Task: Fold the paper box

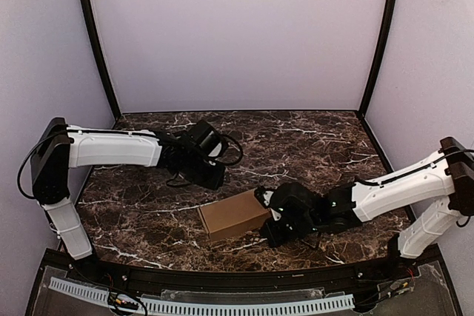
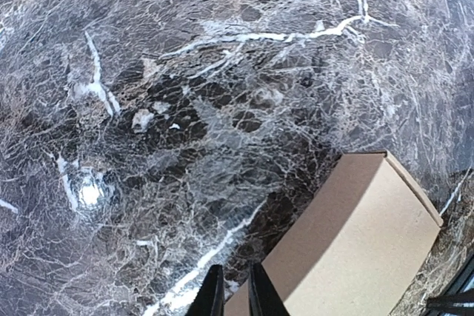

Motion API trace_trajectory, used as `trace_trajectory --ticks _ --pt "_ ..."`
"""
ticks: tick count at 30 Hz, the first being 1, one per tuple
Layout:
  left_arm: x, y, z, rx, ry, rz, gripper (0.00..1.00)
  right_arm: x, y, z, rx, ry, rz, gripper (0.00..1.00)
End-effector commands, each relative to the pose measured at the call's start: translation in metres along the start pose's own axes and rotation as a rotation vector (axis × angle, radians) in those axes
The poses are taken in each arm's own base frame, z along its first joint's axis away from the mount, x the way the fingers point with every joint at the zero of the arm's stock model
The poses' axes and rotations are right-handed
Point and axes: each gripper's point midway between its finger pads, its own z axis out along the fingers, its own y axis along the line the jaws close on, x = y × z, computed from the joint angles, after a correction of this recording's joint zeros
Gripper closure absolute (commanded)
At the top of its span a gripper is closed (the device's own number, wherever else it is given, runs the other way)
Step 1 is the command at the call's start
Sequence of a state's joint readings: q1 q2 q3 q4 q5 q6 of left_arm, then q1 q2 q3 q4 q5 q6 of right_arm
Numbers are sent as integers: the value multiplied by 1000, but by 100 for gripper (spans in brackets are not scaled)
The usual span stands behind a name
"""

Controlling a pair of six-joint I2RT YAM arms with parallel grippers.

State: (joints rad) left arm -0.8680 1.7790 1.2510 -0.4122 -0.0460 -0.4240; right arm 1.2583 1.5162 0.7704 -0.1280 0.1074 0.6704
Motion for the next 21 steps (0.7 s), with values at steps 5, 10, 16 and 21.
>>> trace_trajectory --ticks 5,10,16,21 --pt "12 -29 -6 54 47 96 81 22 -53 -20 162 65 45 100" --pt "14 -39 3 100 53 114 74 12 -62 -21 160 59 45 91" --pt "14 -46 16 136 52 147 63 5 -63 -13 118 61 44 83" --pt "12 -50 23 146 51 176 61 -1 -63 -6 91 53 50 80"
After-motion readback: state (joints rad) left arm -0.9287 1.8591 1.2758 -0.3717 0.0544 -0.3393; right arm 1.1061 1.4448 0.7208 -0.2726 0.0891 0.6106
